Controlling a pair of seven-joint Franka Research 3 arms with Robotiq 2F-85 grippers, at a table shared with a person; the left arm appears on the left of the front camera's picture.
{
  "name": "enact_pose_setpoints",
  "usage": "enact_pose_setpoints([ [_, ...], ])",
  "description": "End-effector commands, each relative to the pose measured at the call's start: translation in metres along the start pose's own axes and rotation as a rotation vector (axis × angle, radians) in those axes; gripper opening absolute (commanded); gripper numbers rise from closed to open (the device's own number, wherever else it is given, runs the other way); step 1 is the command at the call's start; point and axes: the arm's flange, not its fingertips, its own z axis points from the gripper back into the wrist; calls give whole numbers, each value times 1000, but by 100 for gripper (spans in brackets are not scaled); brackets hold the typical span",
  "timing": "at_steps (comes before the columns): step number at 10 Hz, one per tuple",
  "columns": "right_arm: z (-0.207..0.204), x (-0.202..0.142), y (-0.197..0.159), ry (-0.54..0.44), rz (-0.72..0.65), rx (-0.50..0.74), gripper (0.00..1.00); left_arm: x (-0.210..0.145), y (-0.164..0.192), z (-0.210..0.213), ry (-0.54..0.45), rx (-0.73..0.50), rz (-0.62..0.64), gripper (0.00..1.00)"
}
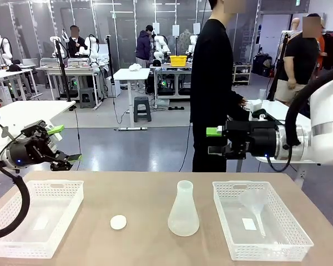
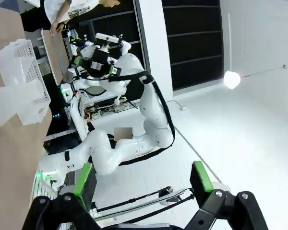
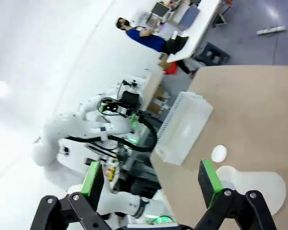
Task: Prepare the solutions needed for the experiment.
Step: Pick up the Plastic Funnel and insert it into the Big flask.
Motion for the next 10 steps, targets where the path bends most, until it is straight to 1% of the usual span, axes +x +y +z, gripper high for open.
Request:
enact_pose_setpoints([
  [1,-1,6,-22,-26,-170,-3,100,-7,-13,-4,31,45,-10,100],
  [2,1,8,-20,-23,-197,22,100,-10,-12,-4,62,140,-63,100],
  [3,2,9,-18,-1,-228,36,100,-12,-11,-3,91,188,-140,100],
  [4,4,10,-18,16,-268,54,100,-11,-5,-3,90,239,-208,100],
  [5,4,10,-17,15,-273,41,100,-9,-1,-3,38,267,-167,100],
  [6,4,8,-16,22,-263,26,100,-8,2,-3,-13,331,-131,100],
  [7,4,7,-15,23,-258,3,100,-7,4,-3,-37,362,-126,100],
  [8,3,6,-15,34,-256,-7,100,-6,4,-4,-59,365,-108,100],
  [9,2,6,-15,46,-253,-22,100,-6,5,-4,-57,370,-105,100],
  [10,2,6,-19,15,-247,28,100,-6,5,-3,-80,371,-112,100],
])
